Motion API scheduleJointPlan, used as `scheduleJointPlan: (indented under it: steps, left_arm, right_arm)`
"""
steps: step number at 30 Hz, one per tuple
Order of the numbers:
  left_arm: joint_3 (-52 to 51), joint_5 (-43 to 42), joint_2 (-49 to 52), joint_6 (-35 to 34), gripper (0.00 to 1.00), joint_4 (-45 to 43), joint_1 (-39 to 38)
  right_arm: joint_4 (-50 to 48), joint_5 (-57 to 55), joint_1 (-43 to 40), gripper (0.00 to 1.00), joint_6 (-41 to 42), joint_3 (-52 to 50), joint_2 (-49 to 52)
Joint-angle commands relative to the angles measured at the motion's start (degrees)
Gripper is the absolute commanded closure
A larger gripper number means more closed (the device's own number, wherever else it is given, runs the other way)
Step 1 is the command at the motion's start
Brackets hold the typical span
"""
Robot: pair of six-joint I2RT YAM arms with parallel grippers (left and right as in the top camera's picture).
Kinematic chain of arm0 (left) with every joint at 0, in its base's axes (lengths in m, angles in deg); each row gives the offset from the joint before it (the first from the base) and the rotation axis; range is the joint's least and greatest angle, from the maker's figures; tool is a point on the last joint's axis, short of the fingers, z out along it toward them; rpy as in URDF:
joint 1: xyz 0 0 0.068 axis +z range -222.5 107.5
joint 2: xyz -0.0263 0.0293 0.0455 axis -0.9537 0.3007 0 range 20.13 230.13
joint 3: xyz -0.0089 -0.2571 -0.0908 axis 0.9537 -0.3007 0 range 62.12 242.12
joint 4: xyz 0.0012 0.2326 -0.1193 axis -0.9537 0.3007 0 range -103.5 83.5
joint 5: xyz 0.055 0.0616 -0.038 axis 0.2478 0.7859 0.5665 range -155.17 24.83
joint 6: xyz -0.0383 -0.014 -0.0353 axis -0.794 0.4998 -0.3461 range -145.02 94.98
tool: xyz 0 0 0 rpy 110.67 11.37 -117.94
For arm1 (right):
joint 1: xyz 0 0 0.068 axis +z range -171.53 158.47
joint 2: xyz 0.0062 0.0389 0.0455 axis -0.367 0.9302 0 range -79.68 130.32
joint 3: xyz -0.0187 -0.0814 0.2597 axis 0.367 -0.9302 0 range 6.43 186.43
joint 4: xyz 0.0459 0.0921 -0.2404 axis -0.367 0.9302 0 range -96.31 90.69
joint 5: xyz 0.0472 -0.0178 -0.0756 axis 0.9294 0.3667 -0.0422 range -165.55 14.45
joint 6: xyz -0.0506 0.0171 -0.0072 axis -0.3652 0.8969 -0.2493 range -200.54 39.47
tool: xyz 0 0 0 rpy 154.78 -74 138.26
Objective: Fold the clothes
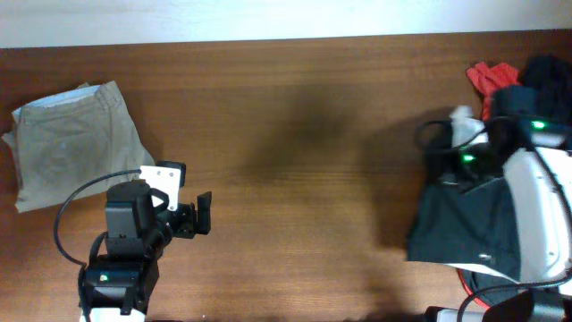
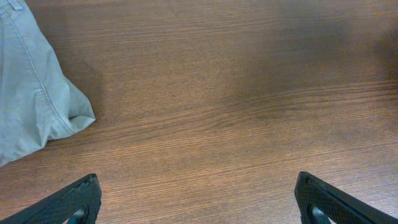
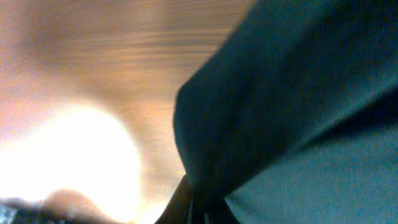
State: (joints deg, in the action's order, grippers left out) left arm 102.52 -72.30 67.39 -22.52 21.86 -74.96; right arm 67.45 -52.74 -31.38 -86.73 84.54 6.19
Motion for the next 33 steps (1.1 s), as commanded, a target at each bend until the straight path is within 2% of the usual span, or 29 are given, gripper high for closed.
scheduleJointPlan:
  steps: [1,2,4,5,6,7,8,9,11,12,13,15,17,20,23,26,28,29,30,31,32,33]
  left_arm:
    - [1.1,-1.0,-0.1,-0.4,0.01,-0.2,0.4]
    - [1.1,-1.0,-0.1,-0.4,0.01,-0.2,0.4]
    - [1.1,-1.0,-0.1,-0.4,0.01,-0.2,0.4]
    - [1.1,-1.0,-0.1,-0.4,0.01,-0.2,0.4]
    - [1.1,-1.0,-0.1,-0.4,0.01,-0.2,0.4]
    - [1.1,-1.0,-0.1,-0.4,0.01,-0.1,0.4]
    - [1.1,-1.1,-0.1,-0.4,0.01,-0.1,0.4]
    - [1.1,-2.9,-0.1,-0.4,0.01,-0.2,0.4]
    - [1.1,-15.1,0.7,-0.6,0.01,-0.5,0.4]
    - [1.0,-17.9,2.4,-5.1,0.01,-0.6,0.3]
    - [1.0,-19.8,5.3,-9.7,0.01,-0.6,-0.1]
    - [1.0,-23.3,11.0,-12.1,0.01,-1.8,-2.9]
    - [1.0,-23.7,21.0,-16.7,0.01,-7.5,-10.4]
    - [1.0,-23.7,31.8,-22.6,0.01,-16.3,-19.1]
    - [1.0,-23.7,46.1,-33.2,0.04,-31.5,-27.5]
    - [1.0,-23.2,53.1,-36.4,0.06,-40.8,-33.8]
    - [1.0,-22.9,54.1,-36.4,0.11,-42.2,-36.4]
    - [1.0,-21.7,54.1,-36.4,0.29,-42.3,-37.5]
    - [1.0,-21.6,54.1,-36.4,0.62,-42.2,-37.6]
    - [1.0,-21.6,54.1,-36.4,0.89,-42.2,-37.6]
    - [1.0,-21.6,54.0,-36.4,1.0,-42.2,-37.5]
    - [1.0,-21.6,54.0,-36.3,1.0,-42.2,-37.4]
  right_arm:
    - [-7.1,14.8,13.7,0.96,-4.0,0.8,-0.1]
    - [-13.3,7.4,18.8,0.96,2.8,0.8,0.5]
    - [-24.4,-1.5,26.1,0.95,10.0,0.8,2.6]
    - [-29.7,-2.1,28.7,0.83,10.4,0.8,3.6]
    - [-32.6,-2.2,30.4,0.37,10.3,0.8,4.1]
    - [-32.6,-2.9,30.6,0.05,10.3,0.8,4.1]
    - [-31.2,-5.7,30.0,0.01,10.4,0.8,4.0]
    - [-27.4,-12.5,27.7,0.02,13.8,0.8,3.6]
    - [-21.2,-18.4,20.1,0.01,19.2,0.9,1.7]
    - [-18.6,-18.4,14.5,0.01,19.2,0.9,0.1]
    - [-16.5,-18.3,10.1,0.01,19.2,0.9,-0.8]
    - [-12.3,-18.2,4.4,0.01,19.1,0.8,-0.9]
    - [-7.2,-18.4,-1.8,0.01,18.7,0.8,-0.9]
    - [-5.4,-18.4,-5.3,0.01,18.7,0.8,-0.9]
    - [-4.2,-18.6,-6.0,0.01,18.7,0.8,-0.9]
    - [-4.1,-19.0,-6.0,0.01,18.7,0.8,-0.9]
    - [-3.9,-19.0,-6.0,0.01,18.7,0.8,-0.9]
    - [-3.9,-19.0,-6.0,0.01,18.7,0.8,-0.9]
    - [-3.9,-19.0,-6.0,0.01,18.7,0.8,-0.9]
    - [-3.9,-19.0,-6.0,0.01,18.7,0.8,-0.9]
    - [-3.8,-19.0,-6.0,0.01,18.7,0.8,-0.9]
    - [-3.8,-19.0,-6.0,0.02,18.7,0.8,-0.9]
